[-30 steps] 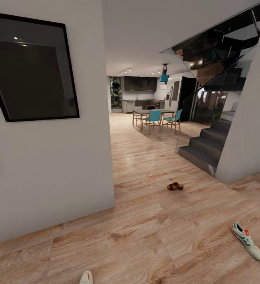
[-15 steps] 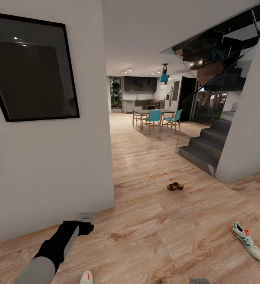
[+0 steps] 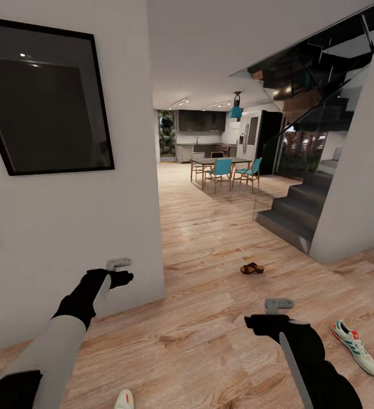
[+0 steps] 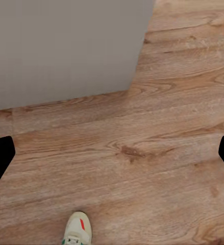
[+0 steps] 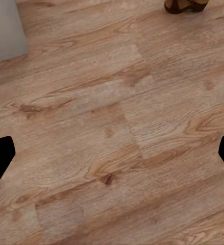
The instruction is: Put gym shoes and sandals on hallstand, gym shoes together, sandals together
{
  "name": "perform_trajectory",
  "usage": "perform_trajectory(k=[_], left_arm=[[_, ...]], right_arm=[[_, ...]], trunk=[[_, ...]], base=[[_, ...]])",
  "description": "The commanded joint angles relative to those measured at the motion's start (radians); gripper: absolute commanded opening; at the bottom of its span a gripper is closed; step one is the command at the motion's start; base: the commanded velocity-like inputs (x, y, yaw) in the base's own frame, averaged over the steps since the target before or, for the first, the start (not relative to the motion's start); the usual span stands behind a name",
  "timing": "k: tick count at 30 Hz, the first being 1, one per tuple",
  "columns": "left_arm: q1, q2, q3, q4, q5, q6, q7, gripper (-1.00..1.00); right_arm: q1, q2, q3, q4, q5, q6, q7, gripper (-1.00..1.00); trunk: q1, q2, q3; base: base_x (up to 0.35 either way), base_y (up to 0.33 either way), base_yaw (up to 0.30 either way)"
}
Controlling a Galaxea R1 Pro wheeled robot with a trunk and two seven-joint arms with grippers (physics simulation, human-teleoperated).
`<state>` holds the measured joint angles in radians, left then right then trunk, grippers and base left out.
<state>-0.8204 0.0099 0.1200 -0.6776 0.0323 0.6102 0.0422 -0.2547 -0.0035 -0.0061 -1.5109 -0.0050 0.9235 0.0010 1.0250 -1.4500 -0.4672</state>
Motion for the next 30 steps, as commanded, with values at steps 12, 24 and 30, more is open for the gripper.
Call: perform_trajectory(k=[12,24,30], left_arm=[[0.000,0.000,0.004,-0.002,-0.002,0.000,-0.005,1.00],[0.000,0.001,0.000,-0.002,-0.003,0.000,-0.005,1.00],[0.000,0.001,0.000,-0.002,-0.004,-0.001,-0.006,1.00]], right_arm=[[-0.002,0.000,0.004,-0.012,0.001,-0.001,0.000,1.00],[-0.002,-0.003,0.003,-0.012,0.002,-0.002,-0.001,1.00],[-0.001,-0.003,0.003,-0.012,0.002,-0.002,0.000,1.00]], trunk=[[0.000,0.000,0.000],[0.000,0.000,0.000],[0.000,0.000,0.000]], base=[[-0.040,0.097,0.000],[-0.044,0.084,0.000],[-0.001,0.001,0.000]])
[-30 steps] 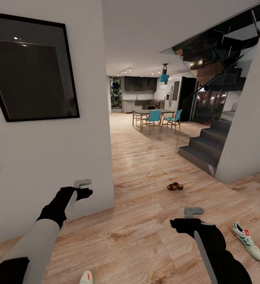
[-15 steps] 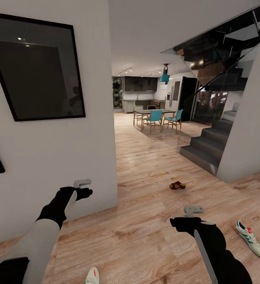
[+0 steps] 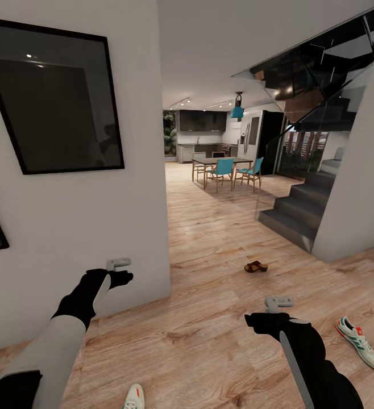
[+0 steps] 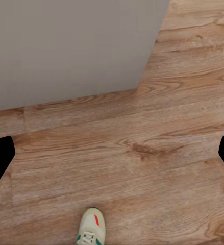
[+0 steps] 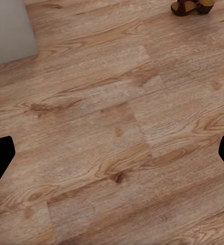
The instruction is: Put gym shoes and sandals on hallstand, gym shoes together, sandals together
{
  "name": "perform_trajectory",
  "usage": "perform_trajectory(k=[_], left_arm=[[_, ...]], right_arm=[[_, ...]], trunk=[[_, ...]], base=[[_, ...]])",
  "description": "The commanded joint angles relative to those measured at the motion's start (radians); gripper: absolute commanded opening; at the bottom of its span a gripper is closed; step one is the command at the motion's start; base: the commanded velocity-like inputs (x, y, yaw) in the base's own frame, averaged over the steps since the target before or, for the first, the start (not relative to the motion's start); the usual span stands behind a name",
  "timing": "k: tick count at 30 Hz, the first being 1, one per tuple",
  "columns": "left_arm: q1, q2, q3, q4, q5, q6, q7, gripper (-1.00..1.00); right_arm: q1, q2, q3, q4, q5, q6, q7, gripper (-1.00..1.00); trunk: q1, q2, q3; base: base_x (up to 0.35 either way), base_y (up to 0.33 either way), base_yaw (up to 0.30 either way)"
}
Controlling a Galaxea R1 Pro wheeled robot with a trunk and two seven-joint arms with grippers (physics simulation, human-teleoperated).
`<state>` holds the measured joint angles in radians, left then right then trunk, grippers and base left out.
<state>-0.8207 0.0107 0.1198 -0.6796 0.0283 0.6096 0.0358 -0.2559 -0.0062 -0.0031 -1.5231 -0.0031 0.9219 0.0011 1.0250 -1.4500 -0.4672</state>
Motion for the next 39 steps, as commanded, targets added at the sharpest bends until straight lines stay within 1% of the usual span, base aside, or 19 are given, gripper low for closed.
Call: perform_trajectory(k=[1,24,26,30,39], left_arm=[[0.000,0.000,0.000,0.000,-0.002,0.000,0.000,1.00],[0.000,0.000,0.000,0.000,-0.005,-0.001,0.002,1.00],[0.000,0.000,0.000,0.000,-0.005,-0.001,0.002,1.00],[0.000,0.000,0.000,0.000,-0.005,-0.001,0.002,1.00],[0.000,-0.001,0.000,0.000,-0.004,-0.001,0.002,1.00]], right_arm=[[0.000,0.000,0.000,0.000,0.000,0.000,0.000,1.00],[0.000,0.001,0.000,0.000,0.000,0.000,-0.002,1.00],[0.000,0.001,0.000,0.000,0.000,0.000,-0.003,1.00],[0.000,0.001,-0.001,0.000,0.000,0.000,-0.003,1.00],[0.000,0.001,-0.003,0.000,0.000,0.000,-0.003,1.00]], trunk=[[0.000,0.000,0.000],[0.000,0.000,0.000],[-0.008,0.014,0.006],[-0.008,0.014,0.006],[-0.008,0.014,-0.001]], base=[[0.000,0.000,0.000],[0.000,0.000,0.000],[0.000,0.000,0.000],[0.000,0.000,0.000],[0.000,0.000,0.000]])
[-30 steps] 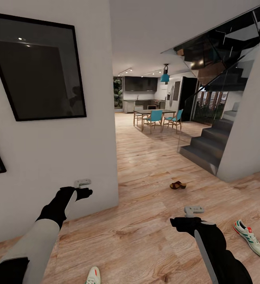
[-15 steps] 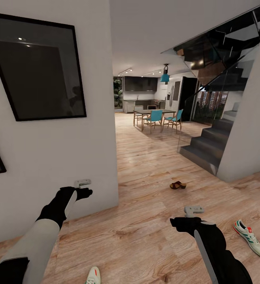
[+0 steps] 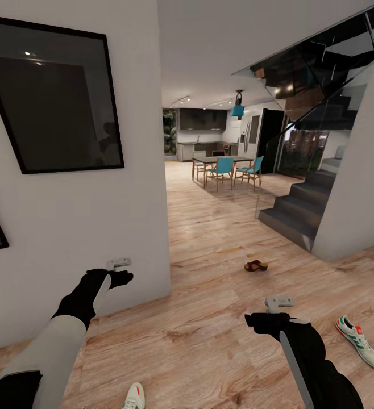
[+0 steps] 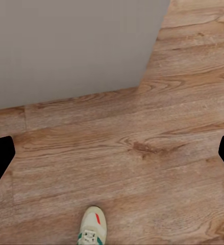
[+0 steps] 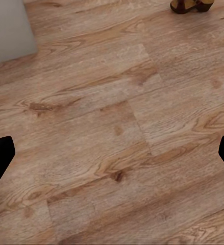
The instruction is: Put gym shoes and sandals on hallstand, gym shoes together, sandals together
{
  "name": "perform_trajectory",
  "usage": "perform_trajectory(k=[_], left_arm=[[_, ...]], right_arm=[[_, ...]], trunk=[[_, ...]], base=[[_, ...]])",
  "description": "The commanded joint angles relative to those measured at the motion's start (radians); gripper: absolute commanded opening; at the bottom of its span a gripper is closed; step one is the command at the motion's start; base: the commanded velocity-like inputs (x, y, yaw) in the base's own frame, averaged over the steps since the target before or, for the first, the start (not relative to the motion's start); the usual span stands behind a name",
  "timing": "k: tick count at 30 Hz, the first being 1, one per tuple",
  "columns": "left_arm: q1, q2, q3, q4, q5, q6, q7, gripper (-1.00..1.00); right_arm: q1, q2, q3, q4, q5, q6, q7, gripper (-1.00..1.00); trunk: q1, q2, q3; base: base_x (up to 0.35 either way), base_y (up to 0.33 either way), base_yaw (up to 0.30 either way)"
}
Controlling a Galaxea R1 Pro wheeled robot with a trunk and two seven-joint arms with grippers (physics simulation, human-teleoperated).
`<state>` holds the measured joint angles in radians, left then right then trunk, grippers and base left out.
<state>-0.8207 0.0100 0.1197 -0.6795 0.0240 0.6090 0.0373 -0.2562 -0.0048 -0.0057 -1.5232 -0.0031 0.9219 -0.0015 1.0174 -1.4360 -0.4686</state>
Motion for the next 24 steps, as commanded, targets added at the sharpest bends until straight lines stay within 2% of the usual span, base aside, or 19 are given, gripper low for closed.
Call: perform_trajectory(k=[1,21,24], left_arm=[[0.000,0.000,0.000,0.000,0.000,0.000,0.000,1.00],[0.001,-0.001,0.000,0.000,-0.001,0.000,0.000,1.00],[0.019,-0.001,0.000,0.001,-0.002,0.000,0.002,1.00]], right_arm=[[0.000,0.000,0.000,0.000,0.000,0.000,0.000,1.00],[0.000,0.000,0.001,0.000,0.000,0.000,0.000,1.00],[0.000,0.000,0.001,0.000,0.000,0.000,0.000,1.00]], trunk=[[0.004,-0.007,-0.005],[0.080,-0.147,-0.098],[0.092,-0.168,-0.113]], base=[[0.000,0.000,0.000],[0.000,0.000,0.000],[0.000,0.000,0.000]])
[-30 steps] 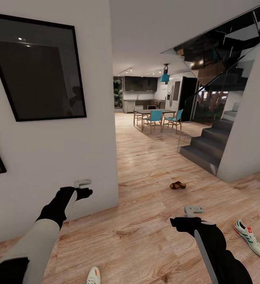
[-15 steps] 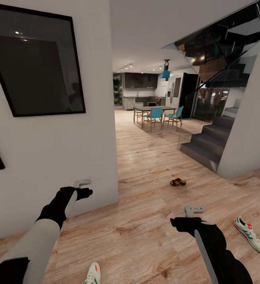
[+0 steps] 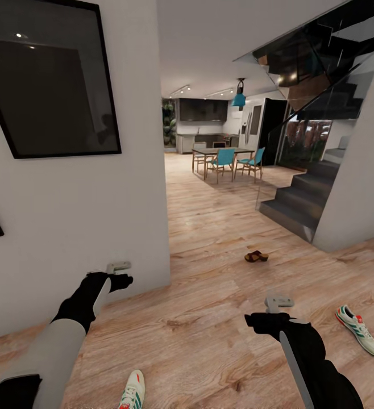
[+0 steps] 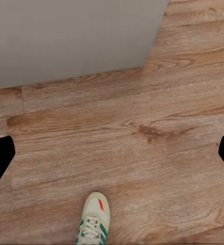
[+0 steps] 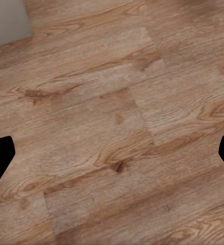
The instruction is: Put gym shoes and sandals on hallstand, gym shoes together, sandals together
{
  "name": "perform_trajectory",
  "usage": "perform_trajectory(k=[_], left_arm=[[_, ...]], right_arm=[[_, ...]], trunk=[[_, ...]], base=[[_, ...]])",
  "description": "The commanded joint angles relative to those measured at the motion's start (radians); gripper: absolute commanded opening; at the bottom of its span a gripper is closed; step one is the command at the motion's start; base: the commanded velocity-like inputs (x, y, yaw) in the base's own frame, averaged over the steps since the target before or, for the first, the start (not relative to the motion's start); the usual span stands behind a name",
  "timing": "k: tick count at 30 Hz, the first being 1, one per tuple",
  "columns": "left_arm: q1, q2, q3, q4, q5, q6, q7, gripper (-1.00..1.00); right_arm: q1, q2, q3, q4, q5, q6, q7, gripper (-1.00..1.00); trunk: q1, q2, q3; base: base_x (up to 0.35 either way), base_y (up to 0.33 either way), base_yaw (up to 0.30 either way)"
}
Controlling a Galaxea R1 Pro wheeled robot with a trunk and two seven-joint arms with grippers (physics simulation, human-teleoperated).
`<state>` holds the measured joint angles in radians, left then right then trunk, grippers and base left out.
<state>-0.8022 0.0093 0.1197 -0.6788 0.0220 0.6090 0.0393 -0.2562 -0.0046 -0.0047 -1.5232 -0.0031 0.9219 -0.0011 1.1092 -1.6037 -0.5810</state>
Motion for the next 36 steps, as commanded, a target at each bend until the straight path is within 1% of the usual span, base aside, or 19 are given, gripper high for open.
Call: perform_trajectory(k=[1,6,18,26,36], left_arm=[[0.004,0.000,0.000,0.000,0.000,0.000,0.000,1.00],[0.020,0.000,0.000,0.002,0.000,0.000,0.002,1.00],[0.023,0.000,0.000,0.001,-0.001,0.000,0.002,1.00],[0.023,0.000,0.000,0.001,-0.001,0.000,0.002,1.00],[0.023,0.000,0.000,-0.001,0.000,0.000,0.002,1.00]], right_arm=[[0.000,0.000,0.000,0.000,0.000,0.000,0.000,1.00],[0.000,0.000,0.000,0.000,0.000,0.000,0.000,1.00],[0.000,0.000,-0.001,0.000,0.000,0.000,0.000,1.00],[0.000,0.000,-0.001,0.000,0.000,0.000,0.000,1.00],[0.000,-0.001,-0.001,0.000,0.000,0.000,0.001,1.00]], trunk=[[0.004,-0.007,-0.005],[0.023,-0.042,-0.028],[0.069,-0.126,-0.085],[0.100,-0.182,-0.112],[0.100,-0.182,-0.112]], base=[[0.000,0.000,0.000],[0.000,0.000,0.020],[0.000,0.000,0.055],[0.000,0.000,0.008],[0.000,0.000,0.000]])
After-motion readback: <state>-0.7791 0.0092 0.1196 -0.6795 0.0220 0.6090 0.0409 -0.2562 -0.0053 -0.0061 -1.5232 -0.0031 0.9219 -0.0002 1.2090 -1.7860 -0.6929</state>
